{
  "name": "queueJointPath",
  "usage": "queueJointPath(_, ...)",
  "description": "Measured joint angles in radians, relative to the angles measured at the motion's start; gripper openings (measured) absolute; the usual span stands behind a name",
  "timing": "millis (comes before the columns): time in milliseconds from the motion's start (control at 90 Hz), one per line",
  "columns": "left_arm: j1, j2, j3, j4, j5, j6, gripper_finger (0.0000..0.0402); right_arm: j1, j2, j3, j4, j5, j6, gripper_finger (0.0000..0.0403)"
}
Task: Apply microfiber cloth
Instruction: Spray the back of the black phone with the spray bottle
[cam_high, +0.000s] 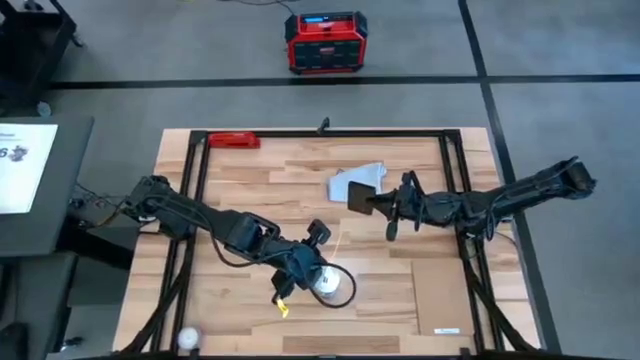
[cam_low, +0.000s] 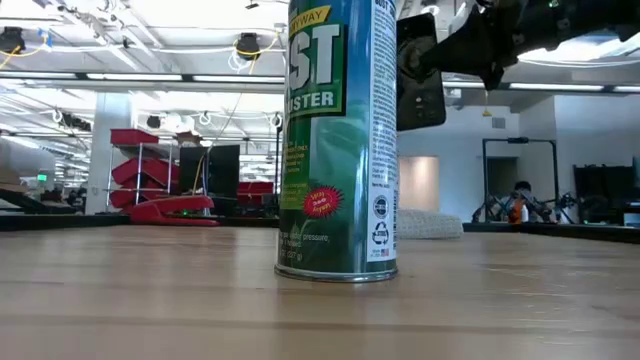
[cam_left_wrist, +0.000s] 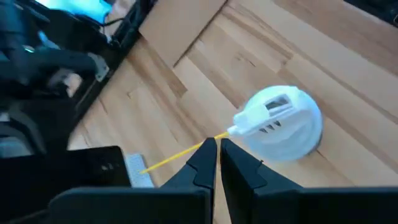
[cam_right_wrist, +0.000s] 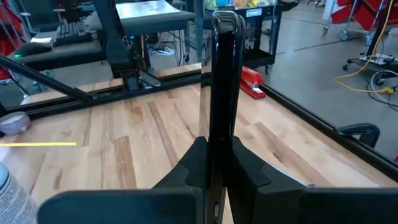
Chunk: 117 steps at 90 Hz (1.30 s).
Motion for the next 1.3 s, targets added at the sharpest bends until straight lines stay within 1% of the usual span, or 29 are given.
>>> queueJointPath(289, 0.024, 0.021, 0.013, 0.0, 0.006, 0.019, 0.0, 0.002, 0.0, 0.0, 0.001, -0.01, 0.0, 0.0014)
queueJointPath(511, 0.028, 0.047, 0.015, 0.024, 0.056, 0.023, 0.0, 0.002, 0.0, 0.0, -0.008, -0.011, 0.0, 0.0014)
queueJointPath(1300, 0.034, 0.066, 0.014, 0.017, 0.087, 0.003, 0.0, 0.002, 0.0, 0.0, -0.004, -0.014, -0.003, 0.0014)
